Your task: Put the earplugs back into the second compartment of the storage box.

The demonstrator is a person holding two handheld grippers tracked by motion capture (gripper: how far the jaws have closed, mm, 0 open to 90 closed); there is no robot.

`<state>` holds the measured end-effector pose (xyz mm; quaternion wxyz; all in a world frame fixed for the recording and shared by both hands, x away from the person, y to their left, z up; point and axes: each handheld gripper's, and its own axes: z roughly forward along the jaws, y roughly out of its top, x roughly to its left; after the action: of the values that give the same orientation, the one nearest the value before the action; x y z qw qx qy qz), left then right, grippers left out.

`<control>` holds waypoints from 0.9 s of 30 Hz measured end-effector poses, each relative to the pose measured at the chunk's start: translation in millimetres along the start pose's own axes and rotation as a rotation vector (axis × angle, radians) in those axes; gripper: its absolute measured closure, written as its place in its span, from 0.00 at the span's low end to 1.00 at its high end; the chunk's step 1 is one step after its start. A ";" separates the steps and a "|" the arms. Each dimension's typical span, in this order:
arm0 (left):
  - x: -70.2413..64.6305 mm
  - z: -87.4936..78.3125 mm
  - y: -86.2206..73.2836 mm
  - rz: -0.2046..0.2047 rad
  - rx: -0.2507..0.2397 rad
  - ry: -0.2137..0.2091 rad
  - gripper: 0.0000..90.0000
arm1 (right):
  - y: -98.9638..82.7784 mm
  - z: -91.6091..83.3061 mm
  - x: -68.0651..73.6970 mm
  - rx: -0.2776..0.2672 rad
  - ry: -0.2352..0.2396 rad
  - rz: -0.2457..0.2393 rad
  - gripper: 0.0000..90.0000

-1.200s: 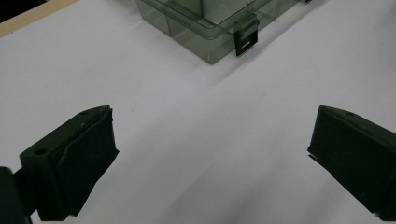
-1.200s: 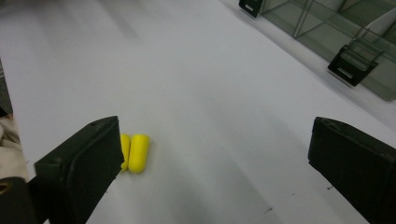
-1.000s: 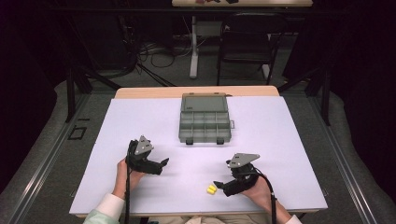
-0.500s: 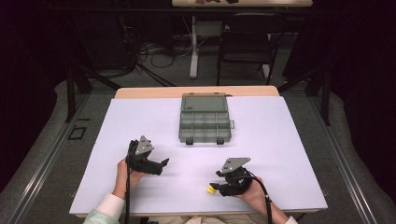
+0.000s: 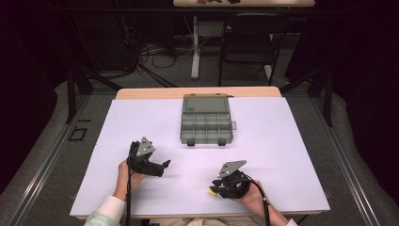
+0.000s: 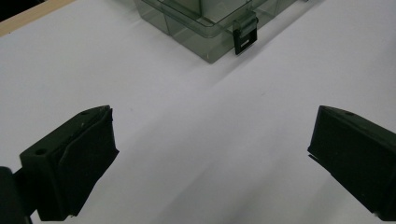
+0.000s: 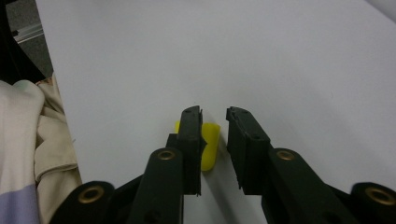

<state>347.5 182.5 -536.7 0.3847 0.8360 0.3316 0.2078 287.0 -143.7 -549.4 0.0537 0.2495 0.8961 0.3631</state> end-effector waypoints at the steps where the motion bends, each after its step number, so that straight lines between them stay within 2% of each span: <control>1: 0.0 0.0 0.0 0.000 0.000 0.000 0.00 | 0.0 0.0 -0.7 0.000 0.005 0.000 0.86; 10: -0.1 0.1 0.0 0.002 -0.002 0.000 0.00 | -0.4 -0.1 -2.2 -0.001 0.034 0.019 0.93; 27: -0.1 -0.7 0.2 0.004 -0.009 0.001 0.00 | 0.0 -9.7 -6.6 -0.049 -0.034 0.023 0.93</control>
<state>347.1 182.6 -536.2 0.3878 0.8347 0.3293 0.2106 290.1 -153.0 -542.9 0.0707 0.2645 0.8830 0.3811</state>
